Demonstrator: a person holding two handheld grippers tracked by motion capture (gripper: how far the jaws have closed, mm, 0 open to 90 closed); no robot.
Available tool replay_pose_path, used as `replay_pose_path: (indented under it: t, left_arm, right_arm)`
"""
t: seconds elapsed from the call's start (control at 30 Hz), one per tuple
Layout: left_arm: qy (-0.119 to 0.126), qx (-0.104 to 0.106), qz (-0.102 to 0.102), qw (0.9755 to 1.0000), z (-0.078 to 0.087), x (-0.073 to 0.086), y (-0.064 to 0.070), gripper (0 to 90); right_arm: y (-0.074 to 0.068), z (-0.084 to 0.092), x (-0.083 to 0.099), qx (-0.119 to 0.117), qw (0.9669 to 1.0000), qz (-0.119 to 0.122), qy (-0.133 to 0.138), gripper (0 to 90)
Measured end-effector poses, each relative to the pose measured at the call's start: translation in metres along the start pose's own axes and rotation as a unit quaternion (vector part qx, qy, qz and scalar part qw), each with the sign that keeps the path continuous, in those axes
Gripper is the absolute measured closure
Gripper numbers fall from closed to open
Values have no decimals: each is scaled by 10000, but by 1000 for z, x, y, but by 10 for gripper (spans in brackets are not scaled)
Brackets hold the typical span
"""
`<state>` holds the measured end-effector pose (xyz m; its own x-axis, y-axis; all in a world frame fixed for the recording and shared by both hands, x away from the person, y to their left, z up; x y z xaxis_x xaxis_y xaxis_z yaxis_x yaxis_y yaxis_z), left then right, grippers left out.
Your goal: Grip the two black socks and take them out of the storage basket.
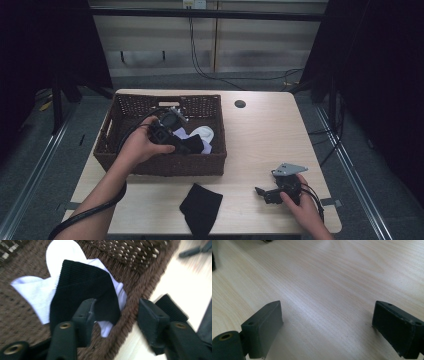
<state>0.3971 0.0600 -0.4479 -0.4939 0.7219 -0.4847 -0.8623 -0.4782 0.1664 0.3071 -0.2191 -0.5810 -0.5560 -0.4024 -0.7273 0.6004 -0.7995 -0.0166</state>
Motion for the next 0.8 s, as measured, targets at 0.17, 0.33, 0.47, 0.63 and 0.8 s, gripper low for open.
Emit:
replay_pose_path:
  t: [0.17,0.33,0.47,0.63,0.8]
  left_arm:
    - [-30,-163,154,9997,-10,-4,-18,472]
    - [-70,-199,340,9992,-29,-2,-31,443]
    - [-102,-95,427,9990,-43,-4,-34,414]
    - [-322,1,371,9988,-58,-6,-35,333]
    - [-614,-129,213,9978,-66,-5,-38,255]
  right_arm:
    - [0,0,0,-2,10000,2,-3,86]
    - [0,0,0,-1,10000,3,-2,86]
    - [0,0,0,-6,10000,7,-3,86]
    - [0,0,0,-6,10000,-6,7,86]
    - [0,0,0,-4,10000,-9,4,86]
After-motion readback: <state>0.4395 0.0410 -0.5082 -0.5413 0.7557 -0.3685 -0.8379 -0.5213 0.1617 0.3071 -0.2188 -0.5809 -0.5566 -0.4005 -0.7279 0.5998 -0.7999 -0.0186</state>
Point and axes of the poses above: each handheld gripper's, and its own axes: z roughly backward along the jaws, x roughly out of its underside, y roughly to its right, the point moved 10 cm from there along -z, roughly forward along the jaws, and after that the axes turned 1 degree about y, right-handed, at the moved point
